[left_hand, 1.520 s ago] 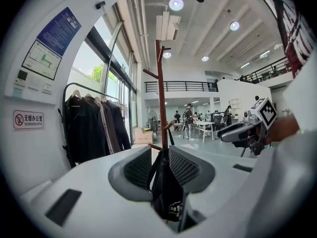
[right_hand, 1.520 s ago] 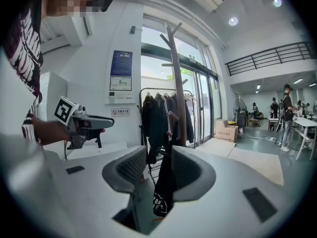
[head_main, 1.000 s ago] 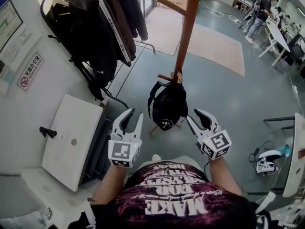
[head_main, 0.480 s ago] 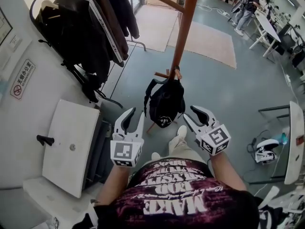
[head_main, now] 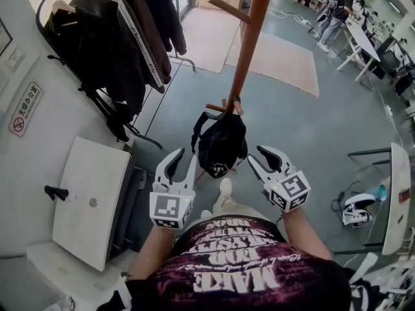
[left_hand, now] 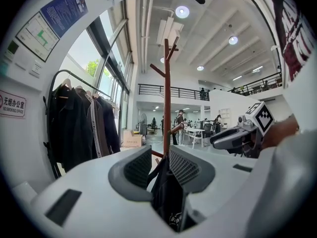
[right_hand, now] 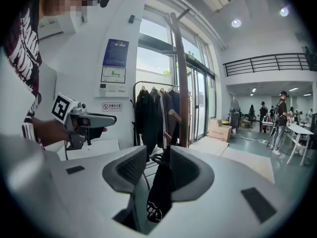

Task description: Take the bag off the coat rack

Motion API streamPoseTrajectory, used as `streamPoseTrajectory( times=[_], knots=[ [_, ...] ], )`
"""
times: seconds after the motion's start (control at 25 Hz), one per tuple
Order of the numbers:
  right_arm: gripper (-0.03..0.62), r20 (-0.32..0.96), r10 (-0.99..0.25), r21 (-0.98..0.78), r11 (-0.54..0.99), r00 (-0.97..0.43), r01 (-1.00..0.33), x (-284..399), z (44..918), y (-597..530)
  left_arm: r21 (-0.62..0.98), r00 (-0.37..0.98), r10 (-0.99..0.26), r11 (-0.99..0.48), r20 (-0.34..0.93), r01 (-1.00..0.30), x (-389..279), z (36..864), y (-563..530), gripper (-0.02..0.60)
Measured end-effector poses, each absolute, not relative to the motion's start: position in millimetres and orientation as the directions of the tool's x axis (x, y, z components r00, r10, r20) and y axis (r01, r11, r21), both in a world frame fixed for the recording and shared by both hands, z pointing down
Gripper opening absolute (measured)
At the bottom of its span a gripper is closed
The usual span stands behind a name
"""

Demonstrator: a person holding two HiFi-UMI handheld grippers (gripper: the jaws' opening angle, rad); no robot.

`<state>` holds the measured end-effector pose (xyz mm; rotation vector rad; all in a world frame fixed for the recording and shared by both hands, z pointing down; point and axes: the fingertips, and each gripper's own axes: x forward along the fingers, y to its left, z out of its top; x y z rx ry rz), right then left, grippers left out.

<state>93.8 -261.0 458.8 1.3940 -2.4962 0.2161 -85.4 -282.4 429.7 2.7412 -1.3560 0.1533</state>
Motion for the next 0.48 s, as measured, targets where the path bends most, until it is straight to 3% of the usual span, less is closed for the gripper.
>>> streamPoseTrajectory(
  times=[0.48],
  knots=[
    [0.149,0.304,-0.787,-0.04,0.552,-0.537,-0.833,115,475,-307,0.011,0.604,-0.779,-0.611,0.169,-0.792,-50,441,-320,0.103]
  ],
)
